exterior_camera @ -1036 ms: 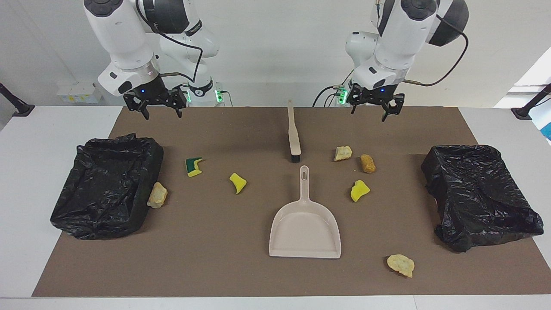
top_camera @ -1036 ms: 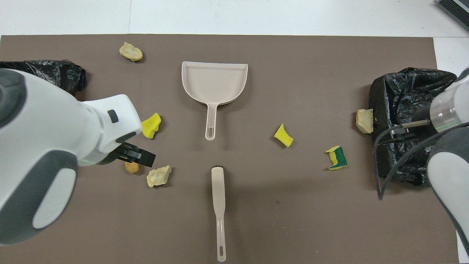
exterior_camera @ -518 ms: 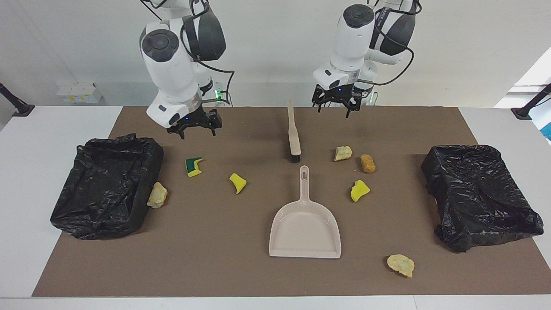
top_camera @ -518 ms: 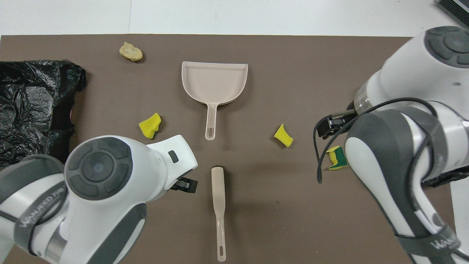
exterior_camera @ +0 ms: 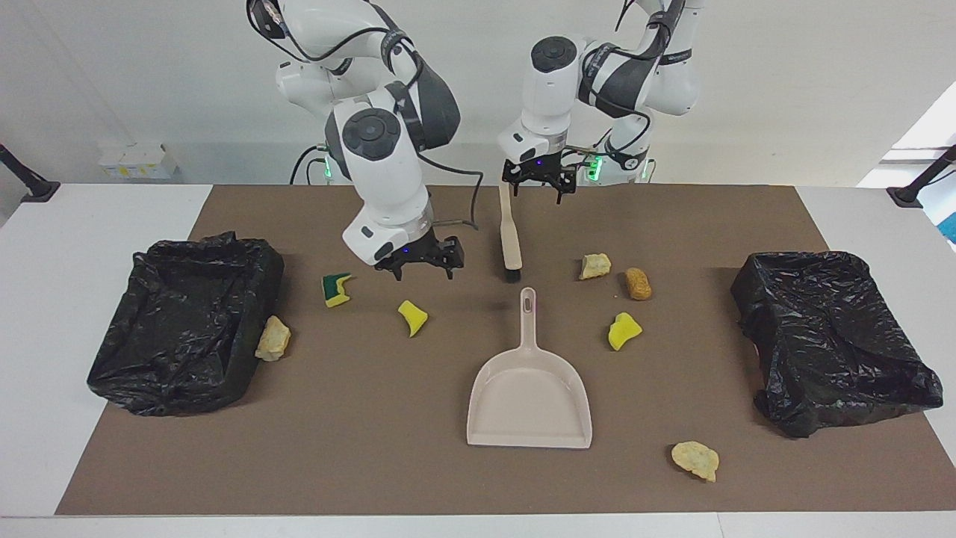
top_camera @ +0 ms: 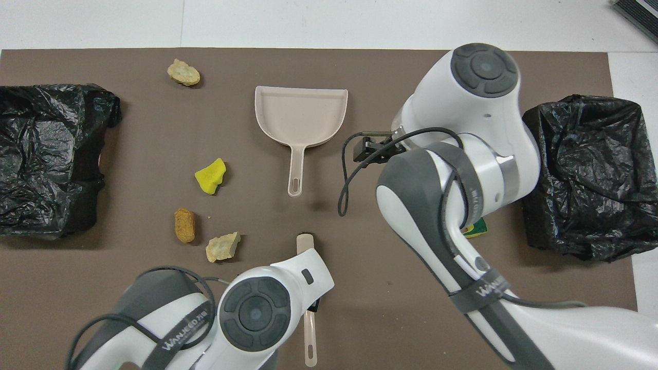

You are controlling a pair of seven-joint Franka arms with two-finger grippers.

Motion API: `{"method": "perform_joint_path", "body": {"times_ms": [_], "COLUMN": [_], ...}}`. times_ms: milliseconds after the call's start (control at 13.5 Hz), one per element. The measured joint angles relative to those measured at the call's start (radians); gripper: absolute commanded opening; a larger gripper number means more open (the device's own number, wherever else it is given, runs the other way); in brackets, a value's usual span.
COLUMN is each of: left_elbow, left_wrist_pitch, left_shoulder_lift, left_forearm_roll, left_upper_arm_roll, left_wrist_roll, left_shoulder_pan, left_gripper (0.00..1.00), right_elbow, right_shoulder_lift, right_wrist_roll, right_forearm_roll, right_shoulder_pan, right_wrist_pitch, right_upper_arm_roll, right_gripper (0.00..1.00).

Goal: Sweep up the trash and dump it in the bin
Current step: 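Reach the left gripper to the brush while the right gripper reaches the dustpan, then grasp the dustpan handle with the right gripper and set it down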

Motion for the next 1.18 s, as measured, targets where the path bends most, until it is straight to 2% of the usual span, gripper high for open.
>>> {"method": "perform_joint_path", "body": {"times_ms": [148, 370, 518, 740, 888, 1036, 1184], "left_elbow": [-0.073, -0.109, -0.131, -0.162, -0.180, -0.185, -0.189], "left_wrist_pitch": [0.097, 0.131, 0.186, 0.216, 0.218, 0.219, 0.218], "left_shoulder_lift": [0.003, 0.019, 0.034, 0.046, 0.048, 0.048, 0.048], "left_forearm_roll": [0.000, -0.002, -0.013, -0.035, -0.039, -0.048, -0.090], "left_upper_arm_roll": [-0.001, 0.000, 0.000, -0.001, 0.002, 0.004, 0.004], "left_wrist_roll": [-0.076, -0.139, -0.205, -0.243, -0.243, -0.243, -0.244], "left_shoulder_pan": [-0.053, -0.111, -0.148, -0.174, -0.174, -0.174, -0.174], "left_gripper": [1.00, 1.00, 1.00, 1.00, 1.00, 0.90, 0.79], "right_elbow": [0.061, 0.187, 0.217, 0.231, 0.232, 0.231, 0.230], "right_shoulder_lift": [0.073, 0.205, 0.268, 0.312, 0.322, 0.329, 0.333], "right_wrist_roll": [0.083, 0.161, 0.184, 0.193, 0.204, 0.222, 0.224], "right_forearm_roll": [0.001, 0.001, -0.003, -0.019, -0.044, -0.078, -0.090], "right_shoulder_pan": [0.055, 0.112, 0.148, 0.185, 0.201, 0.217, 0.228], "right_wrist_pitch": [0.034, 0.084, 0.139, 0.183, 0.187, 0.187, 0.186], "right_upper_arm_roll": [0.000, -0.001, -0.005, -0.010, -0.011, -0.010, -0.010], "right_gripper": [1.00, 1.00, 1.00, 0.99, 0.80, 0.68, 0.26]}}
